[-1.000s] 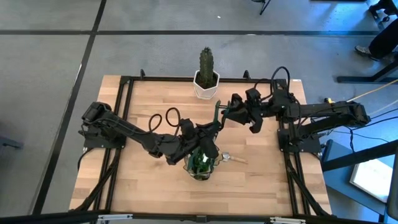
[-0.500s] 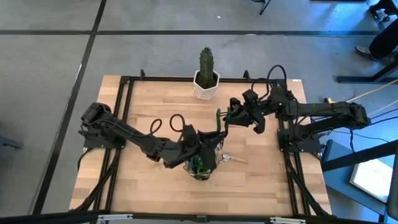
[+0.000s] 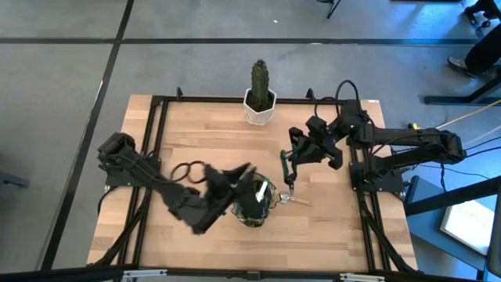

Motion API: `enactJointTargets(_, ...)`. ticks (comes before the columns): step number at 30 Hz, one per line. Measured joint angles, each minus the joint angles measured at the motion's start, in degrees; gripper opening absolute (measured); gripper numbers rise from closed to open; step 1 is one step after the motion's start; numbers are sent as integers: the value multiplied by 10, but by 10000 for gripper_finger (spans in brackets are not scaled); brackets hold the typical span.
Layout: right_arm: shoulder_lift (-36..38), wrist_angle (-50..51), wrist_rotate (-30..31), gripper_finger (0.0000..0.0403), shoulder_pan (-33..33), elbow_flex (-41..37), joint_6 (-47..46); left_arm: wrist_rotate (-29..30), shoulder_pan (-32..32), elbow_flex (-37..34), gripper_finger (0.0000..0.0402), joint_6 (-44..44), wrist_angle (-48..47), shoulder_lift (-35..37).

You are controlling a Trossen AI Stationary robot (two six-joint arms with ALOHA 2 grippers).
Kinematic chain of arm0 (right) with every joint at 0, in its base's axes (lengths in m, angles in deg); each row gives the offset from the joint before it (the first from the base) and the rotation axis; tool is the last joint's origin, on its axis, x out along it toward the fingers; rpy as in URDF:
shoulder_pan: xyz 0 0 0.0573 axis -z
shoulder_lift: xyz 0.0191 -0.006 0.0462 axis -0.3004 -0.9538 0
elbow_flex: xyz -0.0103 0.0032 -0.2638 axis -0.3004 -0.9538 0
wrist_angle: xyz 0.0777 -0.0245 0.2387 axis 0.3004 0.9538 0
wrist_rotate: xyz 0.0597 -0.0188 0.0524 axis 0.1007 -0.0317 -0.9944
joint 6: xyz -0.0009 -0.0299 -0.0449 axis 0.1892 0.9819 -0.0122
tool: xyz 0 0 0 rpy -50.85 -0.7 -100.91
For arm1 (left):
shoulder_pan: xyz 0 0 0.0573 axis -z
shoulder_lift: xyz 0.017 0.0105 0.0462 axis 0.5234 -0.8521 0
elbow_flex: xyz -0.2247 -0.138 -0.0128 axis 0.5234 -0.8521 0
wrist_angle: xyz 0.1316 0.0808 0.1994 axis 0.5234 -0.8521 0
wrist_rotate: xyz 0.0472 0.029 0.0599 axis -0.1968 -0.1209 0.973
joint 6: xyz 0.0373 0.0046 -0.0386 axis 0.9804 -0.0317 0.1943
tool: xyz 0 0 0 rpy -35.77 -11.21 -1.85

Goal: Pick & Place Garden tools in Gardening bag
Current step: Put the shear scissors into the gardening bag

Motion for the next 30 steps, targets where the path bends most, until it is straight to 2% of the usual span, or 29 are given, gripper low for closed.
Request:
enactJointTargets(2, 0, 15, 0, 64, 0, 0, 18, 72, 17, 29, 99, 66, 2, 0)
enactJointTargets(4, -2, 37, 0, 64, 0, 0, 43, 91, 21, 48, 99, 100, 3, -1)
enactJointTargets(8, -16, 62, 0, 64, 0, 0, 86, 70, 10, 60, 106, 132, -1, -4)
enactJointTargets(14, -43, 71, 0, 64, 0, 24, 134, 39, -2, 53, 132, 124, -11, -8)
enactJointTargets(19, -62, 140, 0, 64, -1, 76, 199, -22, -12, 53, 186, 65, -51, -6)
enactJointTargets(23, -78, 238, 0, 64, -1, 112, 269, -46, -18, 53, 231, 25, -111, -6)
enactJointTargets(25, -87, 290, 0, 64, -1, 126, 300, -80, -18, 53, 245, -2, -147, -2)
enactJointTargets(28, -96, 329, 0, 64, -1, 133, 323, -155, -24, 53, 252, -111, -263, 23)
enactJointTargets(30, -96, 336, 0, 64, -1, 133, 328, -220, -30, 69, 252, -200, -397, 43)
